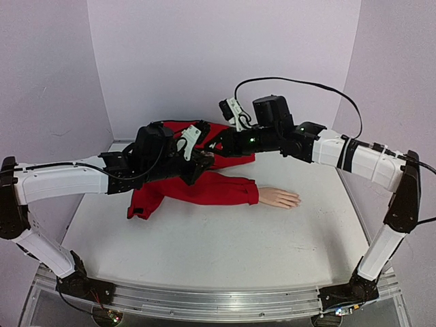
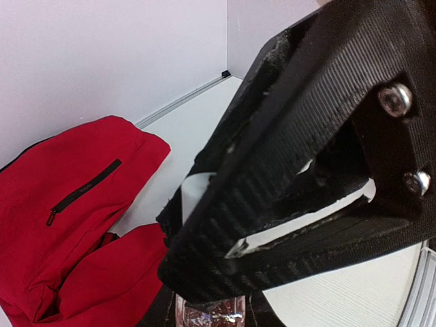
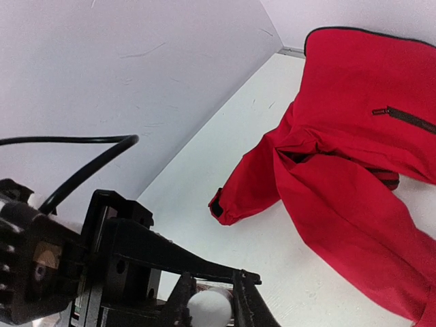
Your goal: Paint the nails
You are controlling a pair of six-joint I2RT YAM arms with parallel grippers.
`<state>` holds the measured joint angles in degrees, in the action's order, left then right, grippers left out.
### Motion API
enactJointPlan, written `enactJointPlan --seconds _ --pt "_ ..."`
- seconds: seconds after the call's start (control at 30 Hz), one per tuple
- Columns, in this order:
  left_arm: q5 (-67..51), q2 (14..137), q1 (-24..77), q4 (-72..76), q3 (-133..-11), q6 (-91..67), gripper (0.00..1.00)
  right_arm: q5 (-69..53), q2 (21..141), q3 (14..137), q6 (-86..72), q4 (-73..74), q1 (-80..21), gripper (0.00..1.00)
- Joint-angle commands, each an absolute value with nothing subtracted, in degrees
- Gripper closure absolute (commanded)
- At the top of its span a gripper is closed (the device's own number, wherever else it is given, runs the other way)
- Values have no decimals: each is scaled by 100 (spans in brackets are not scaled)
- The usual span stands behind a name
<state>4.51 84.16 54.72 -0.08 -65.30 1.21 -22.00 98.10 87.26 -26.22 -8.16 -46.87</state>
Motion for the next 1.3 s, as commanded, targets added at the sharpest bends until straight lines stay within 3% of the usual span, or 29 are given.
enactJointPlan --seconds 0.0,0.1,0.17,0.2,0.3,0.37,0.43,0.5,0.67,0.73,0.8,0.97,1.27 --pt "-82 8289 5503 323 -6825 231 100 -2429 9793 8946 -2304 -1063 -4688 89" --pt "-1298 8107 5431 304 -6733 477 100 -3590 9674 8776 -1360 -1063 -4578 96" --pt "-3109 7948 5113 303 -6656 430 100 -5339 9562 8463 -330 -1043 -4518 81" --pt "-4144 7908 4907 307 -6677 246 100 -5901 9445 8264 116 -978 -4518 79" --pt "-6389 7953 4481 303 -6899 -354 100 -6090 9293 8034 258 -959 -4514 91" --pt "-6586 7883 4384 309 -6863 -420 100 -6274 9294 8020 143 -950 -4510 94" --pt "-6227 7782 4358 306 -6722 -310 100 -6028 9271 7964 87 -941 -4513 94" --pt "-5691 7768 4351 293 -6620 -212 100 -5321 9160 7881 -52 -939 -4518 84" --pt "-3364 7765 4368 262 -6422 -148 100 -3042 8868 7800 -852 -982 -4512 51" --pt "-2546 7736 4450 263 -6350 -75 100 -2608 8828 7821 -1163 -993 -4512 37" --pt "-1699 7734 4655 258 -6316 191 100 -2426 8797 7866 -1421 -987 -4511 30" --pt "-221 7849 5206 272 -6367 534 100 -1997 8867 8002 -2373 -1058 -4525 28" --pt "250 8242 5506 280 -6612 423 100 -2345 9036 7884 -3041 -1814 -4593 41"
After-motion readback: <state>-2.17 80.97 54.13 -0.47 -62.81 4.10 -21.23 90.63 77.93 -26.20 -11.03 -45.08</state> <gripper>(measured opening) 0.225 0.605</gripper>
